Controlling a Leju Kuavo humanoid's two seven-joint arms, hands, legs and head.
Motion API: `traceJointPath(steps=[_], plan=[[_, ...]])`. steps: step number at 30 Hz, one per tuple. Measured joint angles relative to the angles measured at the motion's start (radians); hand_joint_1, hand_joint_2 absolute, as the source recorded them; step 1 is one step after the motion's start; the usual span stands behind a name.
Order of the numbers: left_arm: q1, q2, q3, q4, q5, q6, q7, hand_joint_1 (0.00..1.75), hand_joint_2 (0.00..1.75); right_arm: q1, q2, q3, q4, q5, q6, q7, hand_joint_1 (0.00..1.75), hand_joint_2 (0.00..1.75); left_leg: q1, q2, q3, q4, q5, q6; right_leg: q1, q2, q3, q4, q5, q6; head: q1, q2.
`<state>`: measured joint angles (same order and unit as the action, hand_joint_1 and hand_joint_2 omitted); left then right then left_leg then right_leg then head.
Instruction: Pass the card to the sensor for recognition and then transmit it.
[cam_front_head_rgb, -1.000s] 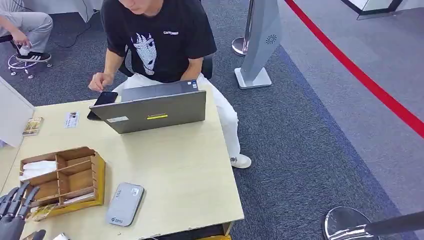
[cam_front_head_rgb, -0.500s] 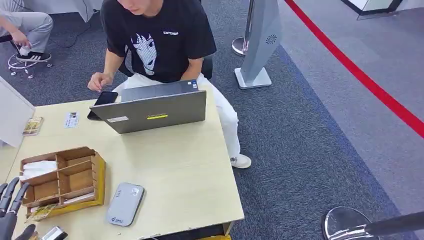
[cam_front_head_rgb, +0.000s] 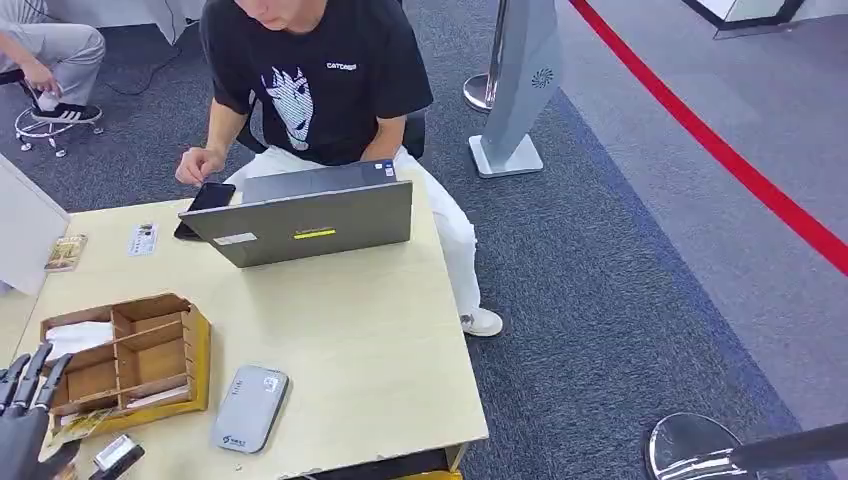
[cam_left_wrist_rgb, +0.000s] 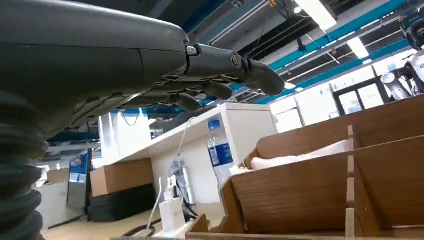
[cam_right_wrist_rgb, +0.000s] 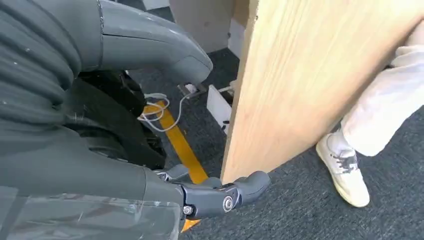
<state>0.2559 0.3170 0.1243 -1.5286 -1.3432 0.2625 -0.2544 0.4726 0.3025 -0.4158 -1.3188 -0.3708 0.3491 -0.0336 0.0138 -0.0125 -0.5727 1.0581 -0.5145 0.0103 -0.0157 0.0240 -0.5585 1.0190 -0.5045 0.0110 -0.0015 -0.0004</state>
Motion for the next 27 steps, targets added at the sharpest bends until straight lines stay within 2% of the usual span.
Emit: traceJointPath(steps=[1, 2, 3, 4, 20, 23, 25, 27], plan=[[0.0, 0.0, -0.004, 0.002, 0.0, 0.0, 0.0, 0.0, 1.75, 0.0, 0.0, 0.0, 0.001, 0.0, -0.001, 0.0, 0.0, 1.75, 0.0, 0.0, 0.0, 0.0, 0.0, 0.0, 0.0, 0.0, 0.0, 0.0, 0.0, 0.0, 0.0, 0.0], [0.0, 0.0, -0.008, 0.004, 0.002, 0.0, 0.0, 0.14, 1.75, 0.0, 0.0, 0.0, 0.002, 0.0, -0.001, -0.001, 0.0, 1.75, 0.0, 0.0, 0.0, 0.0, 0.0, 0.0, 0.0, 0.0, 0.0, 0.0, 0.0, 0.0, 0.0, 0.0], [0.0, 0.002, -0.01, 0.005, 0.005, 0.0, 0.0, 1.57, 1.75, 0.0, 0.0, 0.001, 0.002, 0.0, -0.001, -0.001, 0.0, 1.75, 0.0, 0.0, 0.0, 0.0, 0.0, 0.0, 0.0, 0.0, 0.0, 0.0, 0.0, 0.0, 0.0, 0.0], [0.0, 0.002, -0.012, 0.007, 0.009, 0.0, 0.0, 1.75, 1.75, 0.0, 0.0, 0.001, 0.003, -0.001, -0.001, -0.002, 0.0, 1.75, 0.0, 0.0, 0.0, 0.0, 0.0, 0.0, 0.0, 0.0, 0.0, 0.0, 0.0, 0.0, 0.0, 0.0], [0.0, 0.005, -0.017, 0.032, 0.049, 0.01, -0.018, 1.75, 1.75, 0.0, 0.0, 0.005, 0.006, 0.0, -0.002, -0.003, 0.0, 1.75, 0.0, 0.0, 0.0, 0.0, 0.0, 0.0, 0.0, 0.0, 0.0, 0.0, 0.0, 0.0, 0.0, 0.0], [0.0, 0.003, -0.018, 0.031, 0.076, 0.048, -0.049, 1.75, 1.75, 0.001, 0.0, 0.006, 0.006, 0.0, -0.006, -0.005, 0.0, 1.75, 0.0, 0.0, 0.0, 0.0, 0.0, 0.0, 0.0, 0.0, -0.001, 0.0, 0.0, 0.0, 0.0, 0.0], [0.0, -0.007, -0.018, 0.003, 0.108, 0.075, -0.074, 1.75, 1.75, 0.003, 0.0, 0.011, 0.006, 0.0, -0.015, -0.006, 0.0, 1.75, 0.0, 0.0, 0.0, 0.0, 0.0, 0.0, 0.0, 0.0, -0.002, 0.0, 0.0, 0.0, 0.0, 0.0], [-0.003, -0.022, -0.018, -0.067, 0.132, 0.068, -0.082, 1.75, 1.75, 0.006, 0.0, 0.02, 0.004, 0.005, -0.025, -0.005, 0.0, 1.75, 0.0, 0.0, 0.0, 0.0, 0.0, 0.0, 0.0, 0.0, -0.002, 0.0, 0.0, 0.0, 0.001, 0.0]])
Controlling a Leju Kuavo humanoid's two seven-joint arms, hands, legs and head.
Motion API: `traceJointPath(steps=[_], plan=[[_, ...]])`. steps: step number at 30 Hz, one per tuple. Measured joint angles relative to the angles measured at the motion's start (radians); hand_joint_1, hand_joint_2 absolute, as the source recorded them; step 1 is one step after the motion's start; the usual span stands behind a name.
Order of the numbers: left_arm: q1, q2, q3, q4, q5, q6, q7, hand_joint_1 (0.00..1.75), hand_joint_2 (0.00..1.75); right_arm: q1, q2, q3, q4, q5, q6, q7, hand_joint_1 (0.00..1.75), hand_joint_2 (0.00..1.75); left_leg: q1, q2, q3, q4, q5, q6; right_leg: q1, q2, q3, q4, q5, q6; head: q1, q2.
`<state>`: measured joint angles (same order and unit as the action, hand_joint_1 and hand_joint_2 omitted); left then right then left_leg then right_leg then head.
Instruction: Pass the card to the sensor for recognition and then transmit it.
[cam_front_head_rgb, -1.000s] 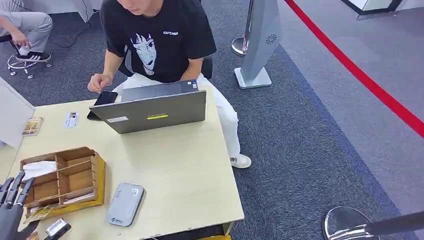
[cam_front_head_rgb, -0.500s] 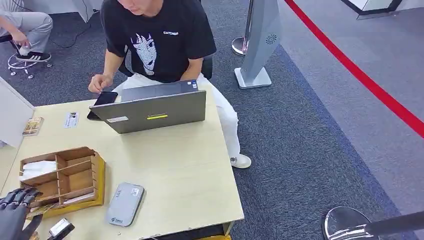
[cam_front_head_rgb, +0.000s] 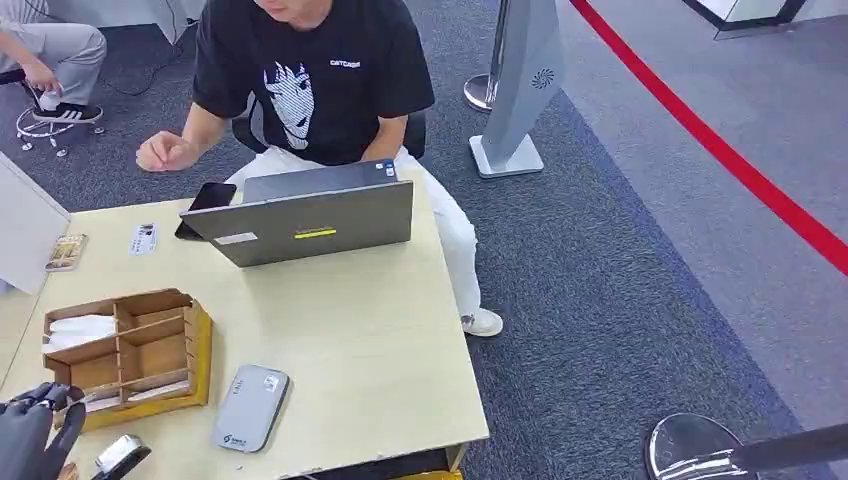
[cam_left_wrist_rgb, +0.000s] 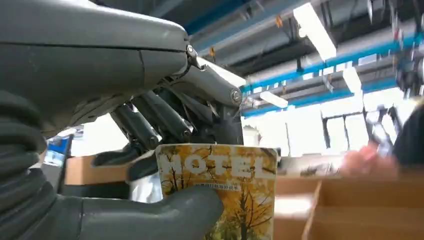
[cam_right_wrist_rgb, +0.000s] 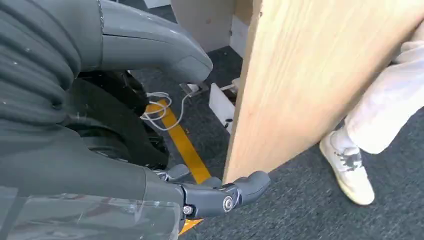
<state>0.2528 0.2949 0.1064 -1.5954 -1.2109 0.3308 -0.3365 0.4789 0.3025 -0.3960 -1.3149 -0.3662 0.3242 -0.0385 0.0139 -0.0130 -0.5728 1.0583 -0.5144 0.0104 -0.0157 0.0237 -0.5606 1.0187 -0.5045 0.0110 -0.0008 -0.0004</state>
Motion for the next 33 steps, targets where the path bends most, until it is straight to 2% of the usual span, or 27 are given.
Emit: traceJointPath(steps=[4, 8, 11, 14, 20, 21, 22, 29, 33], plan=[[-0.053, -0.021, -0.008, -0.145, 0.036, -0.073, 0.021, 1.75, 1.75, -0.001, 0.0, 0.005, -0.001, 0.025, 0.002, 0.011, 0.0, 1.75, 0.0, 0.0, 0.0, 0.0, 0.0, 0.0, 0.0, 0.0, 0.0, 0.0, 0.001, 0.001, 0.0, 0.0], [-0.2, -0.025, -0.032, -0.215, 0.045, -0.228, 0.107, 1.75, 1.75, -0.018, 0.0, 0.004, 0.009, 0.078, 0.024, 0.022, 0.0, 1.75, 0.0, -0.002, 0.0, 0.0, 0.003, 0.001, 0.0, -0.002, 0.001, 0.0, 0.002, 0.001, 0.0, 0.0], [-0.318, -0.02, -0.057, -0.209, 0.044, -0.307, 0.167, 1.75, 1.75, -0.043, 0.0, -0.008, 0.032, 0.124, 0.055, 0.024, 0.0, 1.75, 0.0, -0.001, 0.0, 0.0, 0.004, -0.001, 0.0, -0.001, 0.001, 0.0, 0.005, -0.001, -0.001, 0.0], [-0.426, -0.013, -0.079, -0.158, 0.026, -0.366, 0.226, 1.75, 1.75, -0.068, 0.0, -0.032, 0.061, 0.167, 0.088, 0.024, 0.0, 1.75, 0.0, -0.001, 0.0, 0.0, 0.005, -0.001, 0.0, -0.001, 0.001, 0.001, 0.005, -0.001, 0.0, 0.0], [-0.558, -0.011, -0.11, -0.048, -0.023, -0.425, 0.293, 1.75, 1.75, -0.109, 0.0, -0.07, 0.11, 0.2, 0.118, 0.023, 0.0, 1.75, 0.0, 0.0, -0.001, 0.0, 0.005, -0.001, 0.0, 0.0, 0.0, 0.001, 0.006, 0.0, 0.0, 0.0], [-0.567, -0.011, -0.116, -0.033, -0.034, -0.427, 0.297, 0.75, 1.75, -0.114, 0.0, -0.075, 0.116, 0.204, 0.12, 0.02, 0.0, 1.75, 0.0, 0.0, -0.001, 0.0, 0.005, -0.001, 0.0, 0.0, 0.0, 0.001, 0.006, 0.0, 0.0, 0.0], [-0.575, -0.011, -0.121, -0.019, -0.04, -0.426, 0.301, 0.0, 1.75, -0.119, 0.0, -0.079, 0.123, 0.211, 0.122, 0.016, 0.0, 1.75, 0.0, 0.0, -0.001, 0.0, 0.005, -0.001, 0.0, 0.0, 0.0, 0.001, 0.006, 0.0, 0.0, 0.0], [-0.586, -0.023, -0.124, 0.018, -0.027, -0.386, 0.299, 0.0, 1.75, -0.124, 0.0, -0.083, 0.147, 0.195, 0.109, 0.012, 0.0, 1.75, 0.0, 0.001, -0.003, 0.0, 0.005, -0.001, 0.0, 0.002, -0.001, 0.001, 0.006, 0.0, 0.0, 0.0], [-0.593, -0.023, -0.124, 0.02, -0.032, -0.385, 0.3, 0.0, 1.75, -0.124, 0.0, -0.083, 0.151, 0.199, 0.106, 0.017, 0.0, 1.75, 0.0, 0.001, -0.003, 0.0, 0.005, -0.001, 0.0, 0.002, -0.002, 0.0, 0.006, 0.0, 0.0, 0.0]])
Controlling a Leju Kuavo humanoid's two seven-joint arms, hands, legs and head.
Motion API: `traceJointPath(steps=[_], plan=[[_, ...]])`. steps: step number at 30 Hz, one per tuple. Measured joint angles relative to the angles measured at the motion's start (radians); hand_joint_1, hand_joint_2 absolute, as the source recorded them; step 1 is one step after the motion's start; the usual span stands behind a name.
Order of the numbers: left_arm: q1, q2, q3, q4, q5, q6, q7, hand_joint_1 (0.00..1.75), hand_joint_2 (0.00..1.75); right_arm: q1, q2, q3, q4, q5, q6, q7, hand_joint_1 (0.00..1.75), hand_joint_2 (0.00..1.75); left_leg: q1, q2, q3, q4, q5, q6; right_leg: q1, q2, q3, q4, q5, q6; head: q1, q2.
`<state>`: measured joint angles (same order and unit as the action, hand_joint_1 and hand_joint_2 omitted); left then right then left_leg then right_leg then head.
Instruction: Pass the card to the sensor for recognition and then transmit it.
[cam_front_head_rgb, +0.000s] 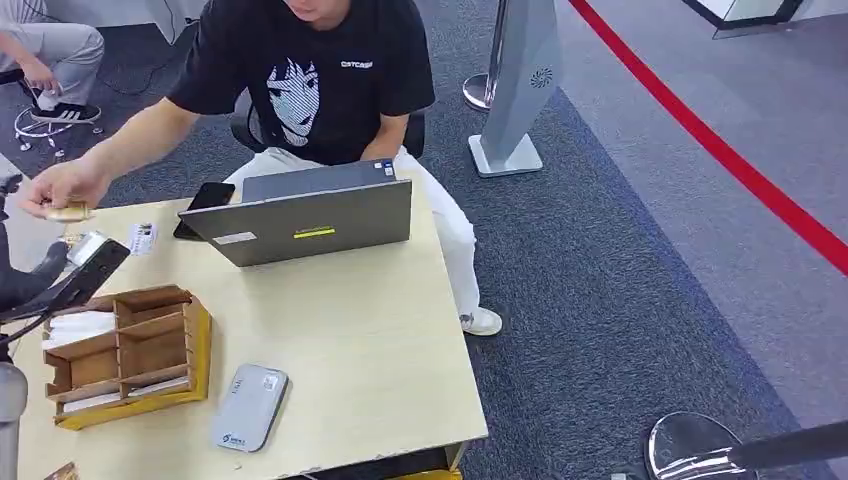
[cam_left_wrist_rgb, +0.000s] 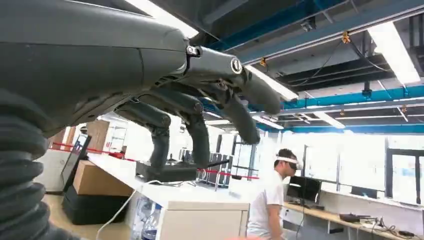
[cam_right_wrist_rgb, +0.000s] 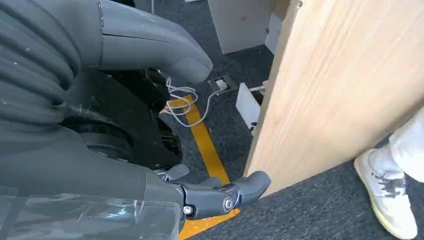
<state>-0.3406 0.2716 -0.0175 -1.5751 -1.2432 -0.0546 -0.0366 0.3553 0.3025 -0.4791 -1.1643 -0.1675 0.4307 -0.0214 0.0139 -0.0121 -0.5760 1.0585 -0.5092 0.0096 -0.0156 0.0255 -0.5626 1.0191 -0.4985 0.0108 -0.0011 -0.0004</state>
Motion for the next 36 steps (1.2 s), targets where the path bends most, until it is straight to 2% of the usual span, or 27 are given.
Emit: traceJointPath(steps=[6, 8, 9, 10, 12, 14, 16, 19, 20, 23, 26, 30, 32, 34, 36], plan=[[-0.006, -0.003, 0.001, -0.001, 0.027, 0.003, -0.009, 0.0, 1.75, 0.0, 0.0, 0.0, 0.001, -0.002, -0.005, 0.0, 0.0, 1.75, 0.0, 0.0, 0.0, 0.0, 0.0, 0.0, 0.0, 0.0, 0.0, 0.0, 0.0, 0.0, 0.0, 0.0], [0.008, -0.017, 0.012, -0.018, 0.128, 0.012, -0.048, 0.0, 1.75, 0.002, 0.0, 0.002, 0.001, -0.025, -0.023, 0.0, 0.0, 1.75, 0.0, 0.0, 0.0, 0.0, 0.0, 0.0, 0.0, 0.0, 0.0, 0.0, 0.0, 0.0, 0.0, 0.0], [0.027, -0.039, 0.028, -0.043, 0.216, 0.022, -0.079, 0.0, 1.75, 0.006, 0.0, 0.005, 0.0, -0.05, -0.04, -0.001, 0.0, 1.75, 0.0, 0.0, 0.0, 0.0, 0.0, 0.0, 0.0, 0.0, 0.001, 0.0, 0.0, 0.0, 0.0, 0.0], [0.064, -0.08, 0.052, -0.102, 0.33, 0.033, -0.117, 0.0, 1.75, 0.016, 0.0, 0.016, -0.008, -0.088, -0.068, -0.001, 0.0, 1.75, -0.001, 0.0, 0.0, 0.0, 0.0, 0.0, -0.001, 0.001, 0.001, 0.0, 0.0, 0.0, 0.0, 0.0], [0.15, -0.152, 0.079, -0.223, 0.467, 0.036, -0.167, 0.0, 1.75, 0.042, 0.0, 0.041, -0.035, -0.147, -0.116, 0.0, 0.0, 1.75, -0.001, 0.001, -0.001, 0.0, -0.002, 0.001, -0.001, 0.002, 0.0, 0.0, -0.001, 0.001, 0.0, 0.0], [0.26, -0.21, 0.093, -0.342, 0.561, 0.052, -0.224, 0.0, 1.75, 0.072, 0.0, 0.069, -0.068, -0.193, -0.159, 0.002, 0.0, 1.75, -0.001, 0.003, -0.001, 0.0, -0.004, 0.004, -0.001, 0.004, 0.0, -0.001, -0.002, 0.002, 0.0, 0.0], [0.365, -0.276, 0.125, -0.456, 0.638, 0.091, -0.305, 0.0, 1.75, 0.102, 0.0, 0.097, -0.102, -0.228, -0.195, 0.003, 0.0, 1.75, -0.001, 0.003, -0.002, 0.0, -0.006, 0.004, -0.001, 0.004, 0.0, -0.002, -0.004, 0.004, 0.002, 0.0], [0.495, -0.388, 0.222, -0.582, 0.776, 0.102, -0.4, 0.0, 1.75, 0.142, 0.0, 0.141, -0.156, -0.277, -0.25, -0.002, 0.0, 1.75, -0.002, 0.002, -0.001, 0.0, -0.008, 0.005, -0.001, 0.002, 0.0, -0.002, -0.005, 0.004, 0.0, 0.0], [0.523, -0.424, 0.258, -0.606, 0.791, 0.103, -0.427, 0.0, 1.75, 0.153, 0.0, 0.155, -0.173, -0.288, -0.264, -0.003, 0.0, 1.75, -0.002, 0.001, -0.002, 0.0, -0.008, 0.005, -0.001, 0.0, 0.001, -0.002, -0.006, 0.004, 0.001, 0.0], [0.597, -0.505, 0.378, -0.648, 0.875, 0.157, -0.414, 0.0, 1.75, 0.178, 0.0, 0.193, -0.219, -0.329, -0.312, -0.013, 0.0, 1.75, -0.002, 0.001, -0.001, 0.0, -0.008, 0.005, -0.001, 0.001, 0.001, -0.002, -0.006, 0.004, 0.0, 0.0], [0.643, -0.552, 0.48, -0.64, 1.006, 0.189, -0.331, 0.0, 1.75, 0.196, 0.0, 0.218, -0.256, -0.364, -0.35, -0.02, 0.0, 1.75, -0.001, 0.001, -0.001, 0.0, -0.008, 0.004, -0.001, 0.0, 0.001, -0.002, -0.006, 0.004, 0.0, 0.0], [0.652, -0.588, 0.654, -0.503, 1.201, 0.218, -0.26, 0.0, 1.75, 0.207, 0.0, 0.235, -0.291, -0.383, -0.368, -0.023, 0.0, 1.75, -0.001, 0.001, 0.0, 0.0, -0.007, 0.004, -0.001, 0.001, 0.002, -0.002, -0.006, 0.003, -0.001, 0.0], [0.645, -0.599, 0.73, -0.415, 1.272, 0.263, -0.185, 0.0, 1.75, 0.205, 0.0, 0.235, -0.296, -0.37, -0.365, -0.013, 0.0, 1.75, -0.001, 0.001, 0.002, 0.0, -0.007, 0.004, -0.001, 0.001, 0.001, -0.002, -0.006, 0.003, -0.001, 0.0], [0.636, -0.61, 0.784, -0.319, 1.241, 0.321, -0.145, 0.0, 1.75, 0.202, 0.0, 0.234, -0.296, -0.359, -0.355, -0.006, 0.0, 1.75, -0.001, 0.001, 0.002, 0.0, -0.007, 0.004, -0.001, 0.0, 0.002, -0.002, -0.006, 0.003, -0.001, 0.0], [0.619, -0.616, 0.831, -0.221, 1.152, 0.325, -0.126, 0.0, 1.75, 0.199, 0.0, 0.234, -0.296, -0.359, -0.347, -0.002, 0.0, 1.75, -0.001, -0.001, 0.002, 0.0, -0.007, 0.004, -0.001, -0.002, 0.003, -0.002, -0.006, 0.003, 0.0, 0.0]])
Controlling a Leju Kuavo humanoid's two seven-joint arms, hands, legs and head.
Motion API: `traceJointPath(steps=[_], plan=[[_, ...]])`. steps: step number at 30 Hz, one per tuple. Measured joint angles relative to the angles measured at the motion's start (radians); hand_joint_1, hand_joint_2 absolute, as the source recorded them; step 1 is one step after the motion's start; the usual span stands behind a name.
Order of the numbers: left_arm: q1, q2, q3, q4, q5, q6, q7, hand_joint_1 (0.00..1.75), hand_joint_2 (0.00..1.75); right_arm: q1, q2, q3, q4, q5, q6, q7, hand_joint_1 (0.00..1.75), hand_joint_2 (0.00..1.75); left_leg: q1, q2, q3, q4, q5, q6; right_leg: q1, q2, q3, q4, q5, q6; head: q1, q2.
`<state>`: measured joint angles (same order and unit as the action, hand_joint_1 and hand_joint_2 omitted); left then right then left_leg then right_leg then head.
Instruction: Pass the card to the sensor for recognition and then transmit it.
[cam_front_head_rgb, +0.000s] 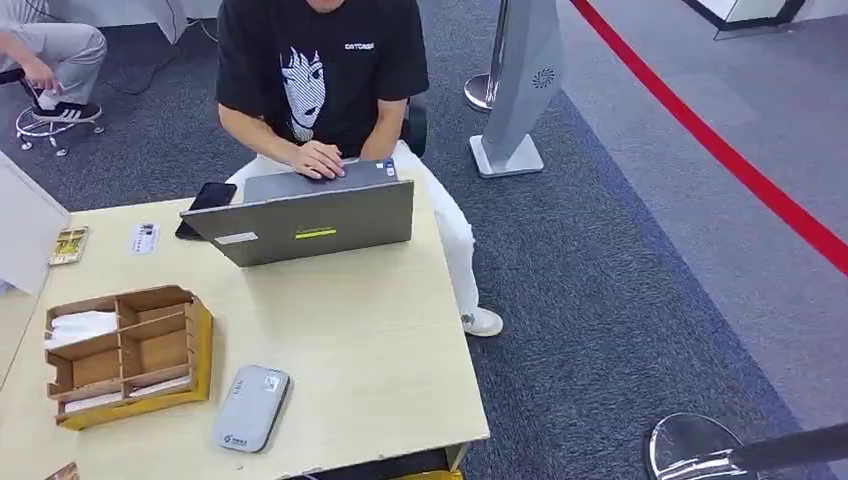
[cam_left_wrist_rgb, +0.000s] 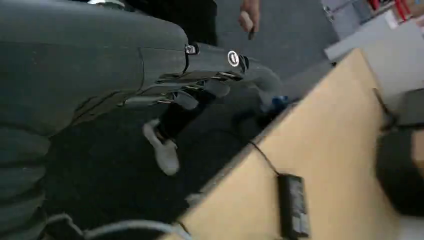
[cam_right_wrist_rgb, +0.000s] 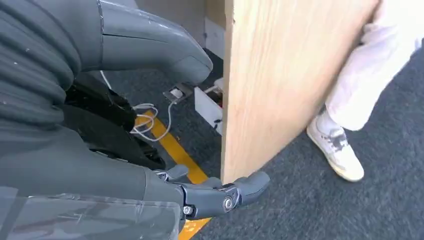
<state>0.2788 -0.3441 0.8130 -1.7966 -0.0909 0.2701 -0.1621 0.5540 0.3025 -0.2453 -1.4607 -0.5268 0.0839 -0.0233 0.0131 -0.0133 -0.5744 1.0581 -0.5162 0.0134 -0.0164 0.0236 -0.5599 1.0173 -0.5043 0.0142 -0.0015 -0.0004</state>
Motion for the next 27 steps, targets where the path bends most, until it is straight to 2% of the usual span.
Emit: traceJointPath(steps=[2, 3, 4, 5, 6, 7, 8, 9, 12, 13, 14, 15, 17, 19, 27], plan=[[-0.02, -0.006, 0.044, 0.073, -0.037, -0.011, 0.005, 0.0, 1.75, -0.003, 0.0, 0.0, -0.002, 0.0, 0.004, 0.0, 0.0, 1.75, 0.0, 0.0, 0.0, 0.0, 0.0, 0.0, 0.0, 0.0, 0.0, 0.0, 0.0, 0.0, 0.002, 0.0], [-0.029, -0.01, 0.061, 0.102, -0.059, -0.029, 0.031, 0.0, 1.75, -0.003, 0.0, 0.0, -0.002, 0.001, 0.006, 0.0, 0.0, 1.75, 0.0, 0.0, 0.0, 0.0, 0.0, 0.0, 0.0, 0.0, 0.002, 0.0, 0.0, 0.0, 0.002, 0.0], [-0.04, -0.011, 0.081, 0.138, -0.085, -0.068, 0.08, 1.75, 1.75, -0.003, 0.0, 0.0, -0.002, 0.01, 0.012, 0.003, 0.0, 1.75, -0.001, 0.0, 0.0, 0.0, 0.0, 0.0, -0.001, 0.0, 0.003, 0.0, 0.0, 0.0, 0.001, 0.0], [-0.054, -0.013, 0.104, 0.184, -0.121, -0.152, 0.171, 1.75, 1.75, -0.007, 0.0, -0.006, -0.002, 0.03, 0.029, 0.012, 0.0, 1.75, -0.002, 0.0, 0.0, 0.0, 0.0, 0.0, -0.002, 0.0, 0.003, 0.0, 0.0, 0.0, 0.002, 0.0], [-0.072, -0.012, 0.138, 0.248, -0.174, -0.247, 0.271, 1.75, 1.75, -0.018, 0.0, -0.02, 0.003, 0.067, 0.076, 0.03, 1.75, 1.75, -0.002, 0.0, 0.0, 0.0, 0.0, 0.0, -0.002, 0.0, 0.003, 0.0, 0.0, 0.0, 0.001, 0.0], [-0.084, -0.011, 0.167, 0.307, -0.234, -0.32, 0.332, 1.75, 1.75, -0.033, 0.0, -0.037, 0.013, 0.1, 0.123, 0.041, 1.75, 1.75, -0.002, 0.001, 0.001, 0.0, 0.0, 0.0, -0.002, 0.001, 0.003, 0.0, 0.0, 0.0, 0.0, 0.0], [-0.101, -0.01, 0.201, 0.376, -0.308, -0.381, 0.363, 1.75, 1.75, -0.052, 0.0, -0.064, 0.029, 0.133, 0.177, 0.047, 1.75, 1.75, -0.002, 0.001, 0.001, 0.0, 0.0, 0.0, -0.002, 0.001, 0.003, 0.0, 0.0, 0.0, 0.0, 0.0], [-0.112, -0.013, 0.229, 0.432, -0.374, -0.417, 0.38, 1.75, 1.75, -0.066, 0.0, -0.089, 0.044, 0.153, 0.216, 0.05, 1.75, 1.75, -0.002, 0.002, 0.001, 0.0, 0.0, 0.0, -0.002, 0.001, 0.003, 0.0, 0.0, 0.0, 0.001, 0.0], [-0.14, -0.014, 0.307, 0.58, -0.624, -0.522, 0.506, 1.75, 1.75, -0.099, 0.0, -0.155, 0.087, 0.205, 0.302, 0.044, 1.75, 1.75, -0.002, 0.001, 0.002, 0.0, 0.0, 0.001, -0.003, 0.0, 0.003, 0.0, 0.0, 0.001, 0.0, 0.0], [-0.145, -0.014, 0.322, 0.619, -0.705, -0.554, 0.532, 1.75, 1.75, -0.107, 0.0, -0.168, 0.1, 0.216, 0.316, 0.038, 1.75, 1.75, -0.002, 0.001, 0.002, 0.0, 0.0, 0.001, -0.003, 0.0, 0.003, -0.001, 0.0, 0.001, 0.001, 0.0], [-0.151, -0.014, 0.336, 0.65, -0.779, -0.58, 0.54, 1.75, 1.75, -0.113, 0.0, -0.175, 0.109, 0.221, 0.319, 0.034, 0.02, 1.75, -0.002, 0.001, 0.002, 0.0, 0.0, 0.001, -0.003, 0.0, 0.003, -0.001, 0.0, 0.001, 0.0, 0.0], [-0.157, -0.014, 0.35, 0.682, -0.852, -0.606, 0.545, 0.0, 1.75, -0.115, 0.0, -0.18, 0.116, 0.22, 0.32, 0.03, 0.0, 1.75, -0.002, 0.0, 0.002, 0.0, 0.0, 0.001, -0.003, 0.0, 0.003, -0.001, 0.0, 0.001, 0.001, 0.0], [-0.166, -0.019, 0.367, 0.733, -0.946, -0.649, 0.545, 0.0, 1.75, -0.119, 0.0, -0.185, 0.129, 0.219, 0.323, 0.031, 0.0, 1.75, -0.002, 0.0, 0.002, 0.0, 0.0, 0.001, -0.003, 0.0, 0.002, -0.001, 0.0, 0.001, 0.001, 0.0], [-0.174, -0.016, 0.366, 0.782, -0.973, -0.669, 0.534, 0.0, 1.75, -0.131, 0.0, -0.185, 0.159, 0.227, 0.315, 0.033, 0.0, 1.75, -0.002, 0.001, 0.002, 0.0, 0.0, 0.001, -0.002, 0.0, 0.002, -0.001, 0.0, 0.001, 0.001, 0.0], [-0.185, 0.015, 0.271, 0.899, -0.843, -0.629, 0.48, 0.0, 1.75, -0.167, -0.005, -0.168, 0.277, 0.27, 0.261, 0.034, 0.0, 1.75, -0.001, 0.001, 0.002, 0.0, 0.0, 0.001, -0.001, 0.0, 0.003, 0.0, 0.0, 0.0, 0.0, 0.0]])
